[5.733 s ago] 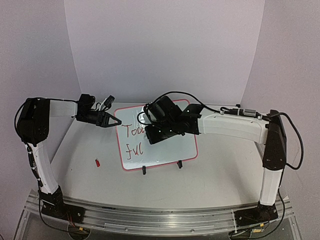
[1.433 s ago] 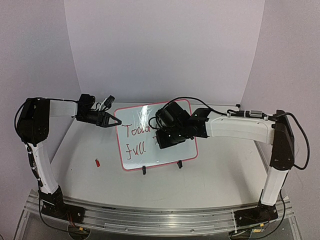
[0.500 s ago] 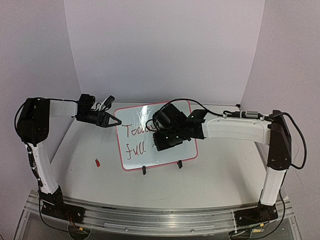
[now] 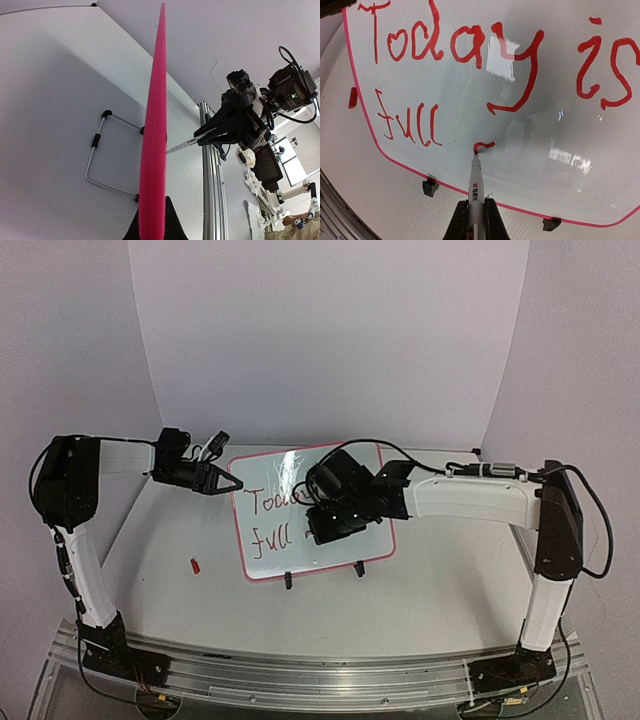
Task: Write a sentence on the whiteboard
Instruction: Write on the whiteboard with the whiteboard.
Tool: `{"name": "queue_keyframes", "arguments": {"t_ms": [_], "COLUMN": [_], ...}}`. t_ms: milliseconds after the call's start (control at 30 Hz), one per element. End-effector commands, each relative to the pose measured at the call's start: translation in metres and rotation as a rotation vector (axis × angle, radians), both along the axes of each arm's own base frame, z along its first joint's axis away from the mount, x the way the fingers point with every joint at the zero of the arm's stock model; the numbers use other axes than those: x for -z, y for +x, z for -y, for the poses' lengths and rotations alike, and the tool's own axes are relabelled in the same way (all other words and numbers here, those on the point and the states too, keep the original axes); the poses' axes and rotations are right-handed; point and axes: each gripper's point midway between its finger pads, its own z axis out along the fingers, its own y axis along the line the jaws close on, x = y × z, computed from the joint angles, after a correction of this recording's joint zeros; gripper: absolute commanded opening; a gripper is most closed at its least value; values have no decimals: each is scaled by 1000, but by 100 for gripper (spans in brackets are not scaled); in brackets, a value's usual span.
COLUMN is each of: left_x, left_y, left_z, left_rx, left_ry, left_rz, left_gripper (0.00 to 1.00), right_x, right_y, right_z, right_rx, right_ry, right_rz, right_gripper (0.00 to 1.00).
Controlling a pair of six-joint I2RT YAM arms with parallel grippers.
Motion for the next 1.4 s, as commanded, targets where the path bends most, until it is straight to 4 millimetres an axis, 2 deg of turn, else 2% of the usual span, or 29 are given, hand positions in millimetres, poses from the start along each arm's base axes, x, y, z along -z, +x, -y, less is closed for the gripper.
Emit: {"name": "queue_keyframes", "arguments": {"t_ms": [0,200,467,933,1167,1367], "left_x": [26,27,25,26,27,26], "left_y": [3,3,2,2,2,2], "left_z": [10,10,10,10,10,11], "left_rx": [5,8,10,12,12,11], "left_ry": [87,84,81,78,79,81], "left_rz": [58,56,59,59,57,59], "left_gripper": [0,0,0,0,0,0], "right_x": [11,9,-5,-23,-18,-7], "right_y": [0,3,12,25,24,18], "right_z": [20,28,35,16,8,3], "right_rx": [46,81,116,97,75,59], "right_ry": [-64,-79,-87,-51,-44,-37], "right_rz": [-7,14,75,118,99,53], "right_gripper": [0,0,0,0,0,0]}}
